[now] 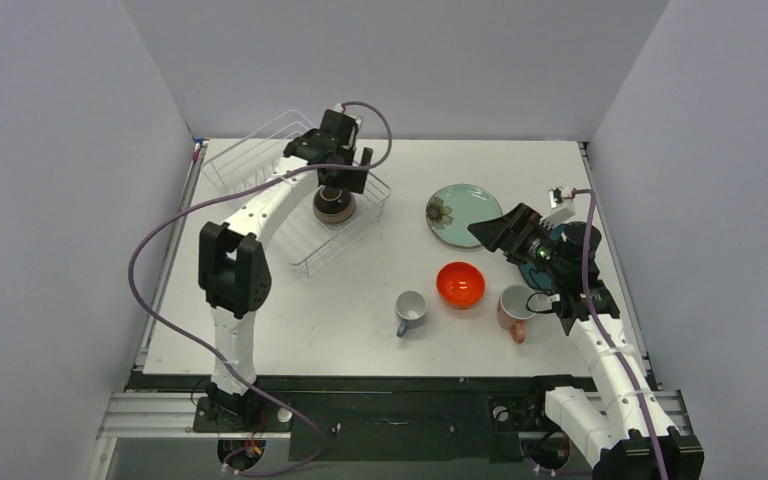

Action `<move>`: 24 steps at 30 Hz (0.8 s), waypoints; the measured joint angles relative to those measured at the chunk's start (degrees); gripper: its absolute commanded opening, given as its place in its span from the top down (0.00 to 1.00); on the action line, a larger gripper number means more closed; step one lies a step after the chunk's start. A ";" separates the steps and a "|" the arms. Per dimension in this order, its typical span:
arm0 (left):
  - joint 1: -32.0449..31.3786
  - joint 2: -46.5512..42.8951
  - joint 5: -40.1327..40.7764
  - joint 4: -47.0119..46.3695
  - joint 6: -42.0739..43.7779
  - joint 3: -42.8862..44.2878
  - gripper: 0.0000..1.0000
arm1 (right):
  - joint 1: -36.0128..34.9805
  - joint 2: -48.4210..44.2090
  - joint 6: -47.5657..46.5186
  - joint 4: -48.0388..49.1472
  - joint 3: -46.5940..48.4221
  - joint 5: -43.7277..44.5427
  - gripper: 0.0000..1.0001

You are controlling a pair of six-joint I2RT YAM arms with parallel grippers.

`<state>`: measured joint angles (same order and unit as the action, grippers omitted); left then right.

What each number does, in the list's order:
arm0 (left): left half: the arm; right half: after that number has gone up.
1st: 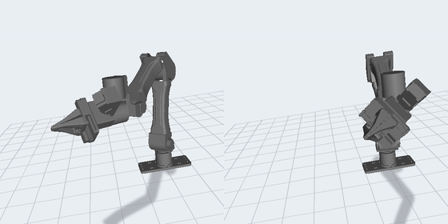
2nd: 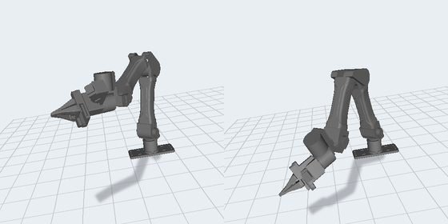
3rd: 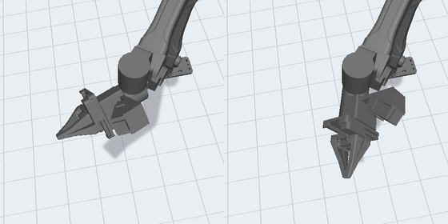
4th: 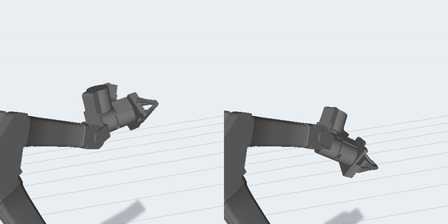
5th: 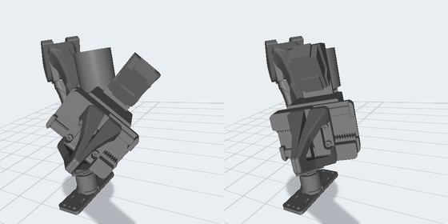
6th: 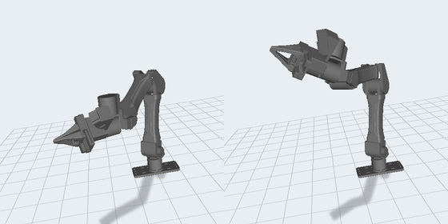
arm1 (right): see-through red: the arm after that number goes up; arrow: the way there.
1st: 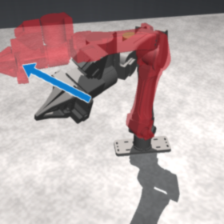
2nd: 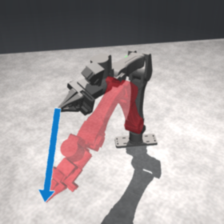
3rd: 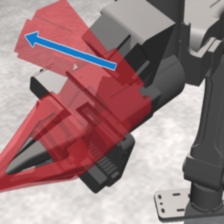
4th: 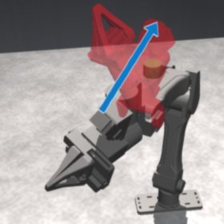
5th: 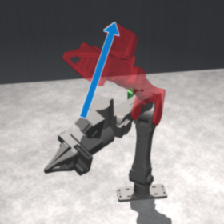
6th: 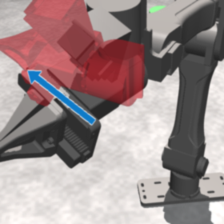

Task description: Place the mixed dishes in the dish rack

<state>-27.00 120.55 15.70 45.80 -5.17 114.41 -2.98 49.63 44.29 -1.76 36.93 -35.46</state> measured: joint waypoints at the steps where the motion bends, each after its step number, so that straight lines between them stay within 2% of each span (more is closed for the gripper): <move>1: 1.05 -1.46 -1.18 -0.57 -0.92 -1.07 0.03 | 0.00 0.00 0.07 0.00 0.00 0.00 0.16; 5: 8.37 -5.38 -7.78 -4.50 -6.10 -5.46 0.04 | 0.00 -0.02 0.13 0.02 0.00 0.02 0.16; 10: 16.11 -5.18 -16.37 -7.10 -11.32 -8.85 0.03 | -0.07 -0.02 0.31 0.02 0.00 0.02 0.16; 19: 15.58 -0.98 -28.04 -10.03 -16.17 -9.29 0.03 | -0.48 -0.02 1.01 0.20 0.00 0.04 0.16; 24: 15.41 0.92 -30.71 -10.14 -18.03 -9.31 0.03 | -0.61 -0.02 1.33 0.44 -0.04 0.07 0.16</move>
<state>-11.60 121.47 -15.00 35.66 -23.20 105.10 -3.60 49.60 45.63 -1.32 36.88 -35.40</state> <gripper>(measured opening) 0.966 0.837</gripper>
